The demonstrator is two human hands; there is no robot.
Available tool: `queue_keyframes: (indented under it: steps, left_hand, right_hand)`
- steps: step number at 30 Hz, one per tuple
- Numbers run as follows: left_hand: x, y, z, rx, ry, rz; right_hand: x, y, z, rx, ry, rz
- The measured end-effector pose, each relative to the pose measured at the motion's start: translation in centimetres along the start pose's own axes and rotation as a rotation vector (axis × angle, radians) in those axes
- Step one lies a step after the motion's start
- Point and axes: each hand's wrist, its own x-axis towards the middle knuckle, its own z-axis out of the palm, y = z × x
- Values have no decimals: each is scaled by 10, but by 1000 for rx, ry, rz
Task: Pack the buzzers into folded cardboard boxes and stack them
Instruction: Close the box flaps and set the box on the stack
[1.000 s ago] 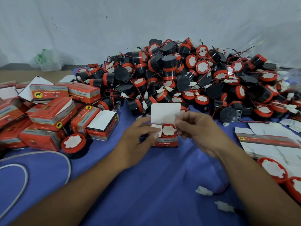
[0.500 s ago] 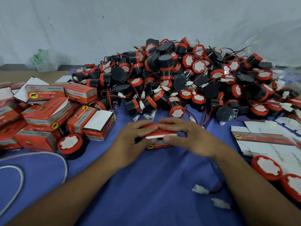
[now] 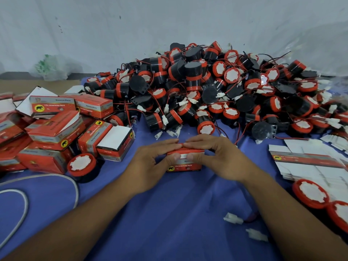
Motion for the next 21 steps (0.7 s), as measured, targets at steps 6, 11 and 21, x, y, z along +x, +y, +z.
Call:
queue_keyframes:
  steps: [6,11,21]
  left_hand:
    - [-1,-3,-2,7,-26,34]
    - [1,-5,-4,44,-36,82]
    - [-4,-11,-8,327,-108,249]
  right_hand:
    - [-2,1,4,-130,1,-60]
    - [2,0,5,-264,53,-221]
    - [-1,-7,16,-594,76,-356]
